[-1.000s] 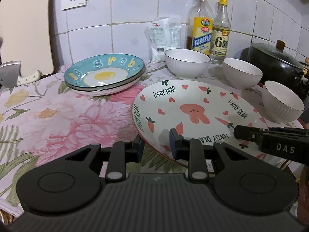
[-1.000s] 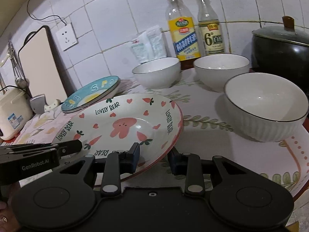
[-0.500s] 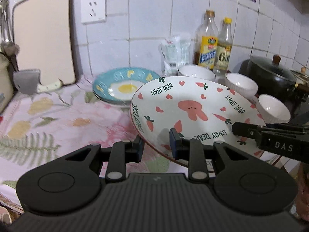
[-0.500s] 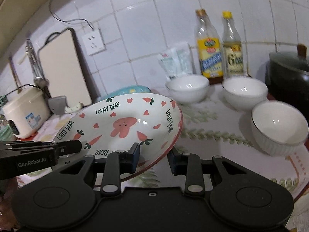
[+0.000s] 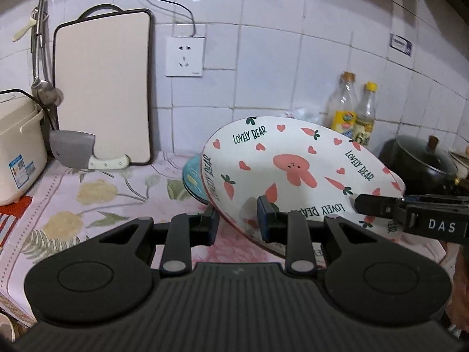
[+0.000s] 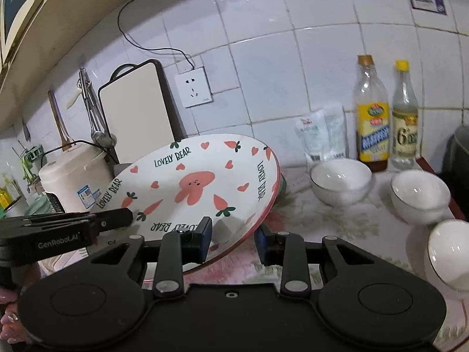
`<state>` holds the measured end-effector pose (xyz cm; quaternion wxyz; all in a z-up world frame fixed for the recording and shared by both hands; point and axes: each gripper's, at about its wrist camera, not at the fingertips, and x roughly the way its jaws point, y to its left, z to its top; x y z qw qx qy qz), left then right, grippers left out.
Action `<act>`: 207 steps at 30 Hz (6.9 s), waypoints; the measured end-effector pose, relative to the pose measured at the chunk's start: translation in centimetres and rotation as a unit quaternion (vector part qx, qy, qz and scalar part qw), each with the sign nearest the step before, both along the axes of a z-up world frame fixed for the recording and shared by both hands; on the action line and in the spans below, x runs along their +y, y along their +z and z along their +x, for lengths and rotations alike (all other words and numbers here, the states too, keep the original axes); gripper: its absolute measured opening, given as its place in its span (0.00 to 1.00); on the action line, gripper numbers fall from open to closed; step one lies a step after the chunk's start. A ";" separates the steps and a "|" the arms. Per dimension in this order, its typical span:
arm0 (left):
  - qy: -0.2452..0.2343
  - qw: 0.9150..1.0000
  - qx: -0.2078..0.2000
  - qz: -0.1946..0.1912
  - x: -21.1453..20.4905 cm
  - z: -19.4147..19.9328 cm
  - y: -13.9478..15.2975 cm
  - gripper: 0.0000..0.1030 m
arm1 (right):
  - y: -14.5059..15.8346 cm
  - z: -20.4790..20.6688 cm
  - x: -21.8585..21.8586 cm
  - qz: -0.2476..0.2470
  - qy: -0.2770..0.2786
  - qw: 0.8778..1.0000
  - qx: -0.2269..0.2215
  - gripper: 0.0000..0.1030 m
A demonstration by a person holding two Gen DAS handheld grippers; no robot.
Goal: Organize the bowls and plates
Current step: 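Lower the LOVELY BEAR plate onto the blue egg plate, then open the right gripper and pull it back from the plate stack, then move the left gripper toward the large white ribbed bowl, then close the left gripper on the rim of the large white bowl, then carry the large bowl beside the plate stack and open the left gripper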
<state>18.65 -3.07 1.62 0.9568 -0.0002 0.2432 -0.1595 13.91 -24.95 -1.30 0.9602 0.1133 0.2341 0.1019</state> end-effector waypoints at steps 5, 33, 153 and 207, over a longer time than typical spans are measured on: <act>0.016 1.000 -0.002 -0.005 0.9 3.3 0.4 0.24 | 0.7 3.4 1.2 -0.010 0.004 1.000 0.000 0.36; 0.018 0.995 0.097 -0.031 0.4 20.1 -9.6 0.24 | -6.8 19.9 1.5 -0.033 -0.016 0.994 0.102 0.36; -0.189 0.980 0.055 -0.006 -23.6 -2.2 -8.9 0.94 | -12.9 -6.7 -19.5 -0.132 -0.087 0.987 0.015 0.91; -0.200 0.976 0.081 0.013 -23.5 -0.2 -4.4 0.27 | -8.3 -2.7 -13.9 -0.141 -0.059 0.988 -0.022 0.92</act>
